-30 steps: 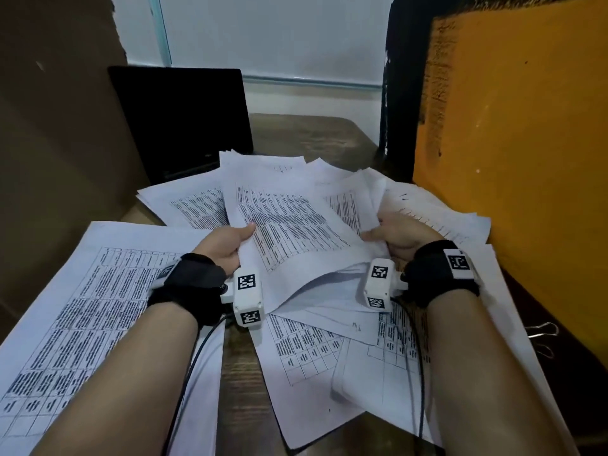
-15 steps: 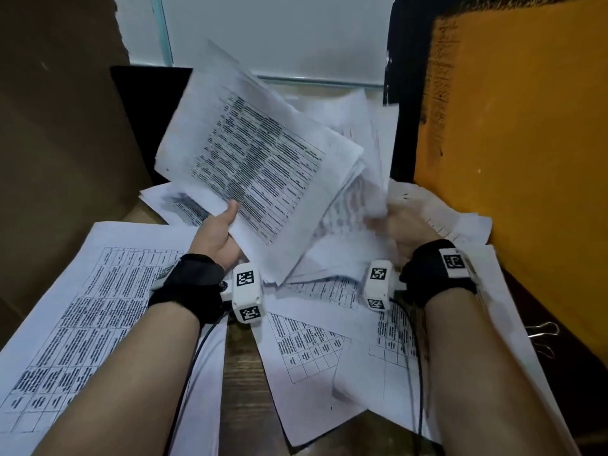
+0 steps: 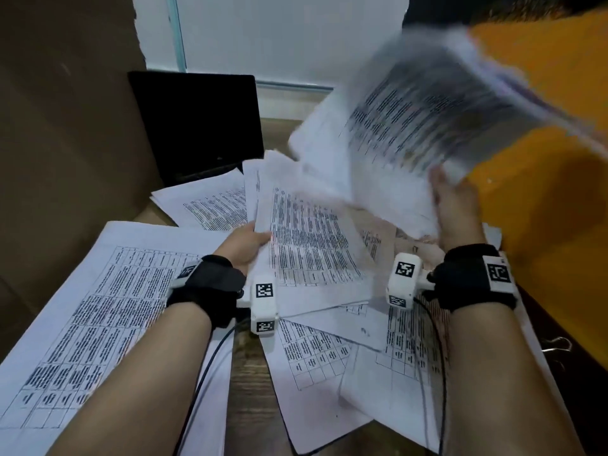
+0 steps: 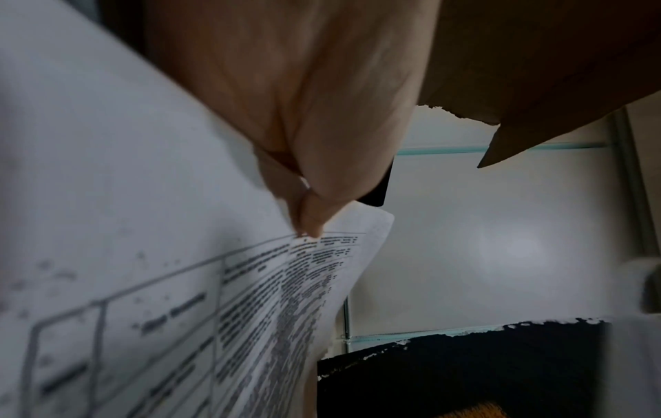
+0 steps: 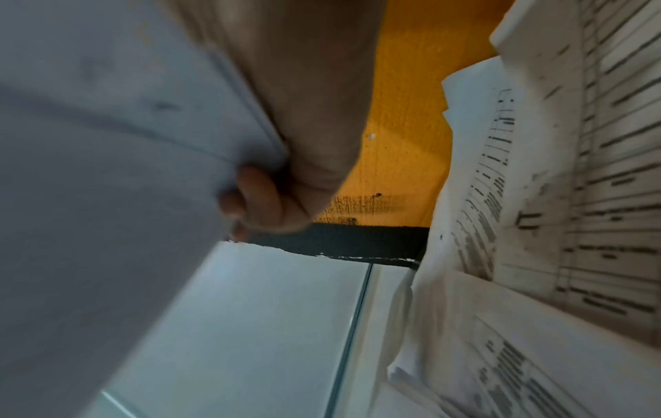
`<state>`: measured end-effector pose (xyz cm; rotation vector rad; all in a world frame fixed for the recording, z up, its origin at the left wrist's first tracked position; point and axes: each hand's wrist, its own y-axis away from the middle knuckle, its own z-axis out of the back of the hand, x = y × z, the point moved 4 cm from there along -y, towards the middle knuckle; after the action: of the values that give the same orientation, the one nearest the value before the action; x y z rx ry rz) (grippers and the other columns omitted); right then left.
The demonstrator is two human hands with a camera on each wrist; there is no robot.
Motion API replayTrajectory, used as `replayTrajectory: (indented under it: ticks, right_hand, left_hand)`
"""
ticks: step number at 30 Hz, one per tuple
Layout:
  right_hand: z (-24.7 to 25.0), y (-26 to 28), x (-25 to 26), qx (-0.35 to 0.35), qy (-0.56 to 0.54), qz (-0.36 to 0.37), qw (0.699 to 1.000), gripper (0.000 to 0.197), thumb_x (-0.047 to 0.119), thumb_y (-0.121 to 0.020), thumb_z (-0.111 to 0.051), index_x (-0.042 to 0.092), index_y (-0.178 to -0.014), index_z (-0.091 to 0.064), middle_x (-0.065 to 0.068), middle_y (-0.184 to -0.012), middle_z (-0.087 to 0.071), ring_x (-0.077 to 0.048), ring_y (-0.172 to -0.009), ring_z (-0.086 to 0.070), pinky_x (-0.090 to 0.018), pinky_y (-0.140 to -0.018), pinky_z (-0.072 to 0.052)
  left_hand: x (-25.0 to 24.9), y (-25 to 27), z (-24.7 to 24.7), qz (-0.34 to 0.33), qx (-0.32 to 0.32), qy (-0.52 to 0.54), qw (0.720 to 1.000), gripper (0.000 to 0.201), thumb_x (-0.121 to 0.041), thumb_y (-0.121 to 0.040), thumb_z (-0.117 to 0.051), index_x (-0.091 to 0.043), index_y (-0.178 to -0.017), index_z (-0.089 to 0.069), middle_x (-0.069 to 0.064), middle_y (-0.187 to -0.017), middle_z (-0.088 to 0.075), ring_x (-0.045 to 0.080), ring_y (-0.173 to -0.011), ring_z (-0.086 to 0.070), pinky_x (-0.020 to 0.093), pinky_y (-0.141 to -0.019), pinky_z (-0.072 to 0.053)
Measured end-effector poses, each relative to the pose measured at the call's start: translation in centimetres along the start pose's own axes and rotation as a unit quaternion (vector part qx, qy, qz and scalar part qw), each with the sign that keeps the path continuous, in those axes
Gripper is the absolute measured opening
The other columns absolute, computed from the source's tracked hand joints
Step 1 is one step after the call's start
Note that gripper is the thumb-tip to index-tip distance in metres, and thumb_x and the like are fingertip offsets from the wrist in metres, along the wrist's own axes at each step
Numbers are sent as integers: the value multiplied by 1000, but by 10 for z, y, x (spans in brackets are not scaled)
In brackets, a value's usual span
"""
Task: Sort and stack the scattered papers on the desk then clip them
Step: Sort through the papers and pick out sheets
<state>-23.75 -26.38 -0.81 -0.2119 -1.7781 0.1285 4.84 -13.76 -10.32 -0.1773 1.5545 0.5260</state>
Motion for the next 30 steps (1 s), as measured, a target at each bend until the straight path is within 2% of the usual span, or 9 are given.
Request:
replayTrajectory:
  ticks: [1, 4, 7, 10, 14, 19, 22, 25, 30]
  right_hand:
    - [-4, 3, -9, 56, 28, -53, 997, 48, 51, -93, -52, 3, -93, -60, -14, -90, -57, -19, -70, -53, -22, -63, -42]
    - [-10, 14, -43, 178, 183, -142, 956, 103, 66, -63, -70, -3, -136, -46, -8, -142, -47, -22, -122, -53, -23, -83, -49]
    - [-15, 8, -72, 191, 309, -181, 914, 49, 38, -87, -67, -1, -117, -63, -15, -123, -64, -31, -111, -61, -39, -93, -51]
    - [-22, 7, -76, 211, 398, -175, 876, 44, 34, -91, -64, -4, -113, -64, -16, -112, -68, -31, -101, -65, -40, -95, -49]
    - [-21, 10, -73, 219, 369, -162, 889, 30, 18, -84, -73, -2, -106, -70, -16, -106, -71, -30, -94, -68, -38, -89, -54]
    - [-19, 11, -64, 215, 398, -145, 880, 18, 16, -84, -73, -1, -90, -69, -5, -75, -66, -16, -61, -58, -21, -48, -42]
    - [-20, 8, -59, 192, 390, -134, 891, 24, 21, -90, -66, 6, -72, -62, -10, -76, -64, -20, -60, -55, -25, -50, -38]
    - [-27, 13, -65, 266, 451, -161, 837, 22, 17, -96, -53, -1, -94, -65, -17, -101, -66, -30, -82, -63, -35, -71, -53]
    - [-35, 26, -65, 366, 425, -208, 801, 14, 12, -99, -48, 9, -97, -61, -10, -92, -64, -22, -77, -61, -27, -65, -53]
  left_hand:
    - [-1, 1, 1, -2, -11, -1, 1000, 26, -12, -100, -44, -6, -125, -49, 11, -116, -62, 23, -98, -62, 32, -84, -50]
    - [2, -6, 4, 10, -24, 22, 999, 28, -21, -101, -42, -4, -120, -53, 14, -112, -59, 27, -100, -58, 39, -91, -45]
    - [1, -2, 4, 27, -28, 52, 998, 30, -26, -103, -37, -4, -118, -50, 11, -96, -61, 27, -85, -59, 36, -85, -47]
    - [0, 0, 3, 29, -26, 34, 999, 45, -41, -99, -43, -3, -123, -49, 9, -109, -62, 26, -100, -60, 39, -97, -45]
    - [5, -3, 5, 26, -31, 24, 999, 45, -17, -98, -51, 1, -137, -40, 16, -130, -58, 30, -113, -58, 49, -104, -44]
    - [14, -19, 14, 20, -42, 0, 999, 45, -22, -96, -51, -3, -136, -43, 13, -125, -60, 31, -111, -59, 54, -105, -41]
    - [6, -7, 8, 24, -34, 24, 999, 72, -35, -92, -56, -4, -148, -24, 8, -142, -47, 25, -125, -51, 48, -109, -38]
    - [-2, 8, -1, 15, -17, 16, 1000, 80, -41, -96, -51, -4, -152, -7, 4, -152, -34, 18, -138, -38, 32, -114, -26]
    - [-6, 8, 1, -32, -2, -45, 998, 37, -15, -94, -57, -7, -130, -49, 13, -125, -61, 33, -119, -56, 43, -105, -42]
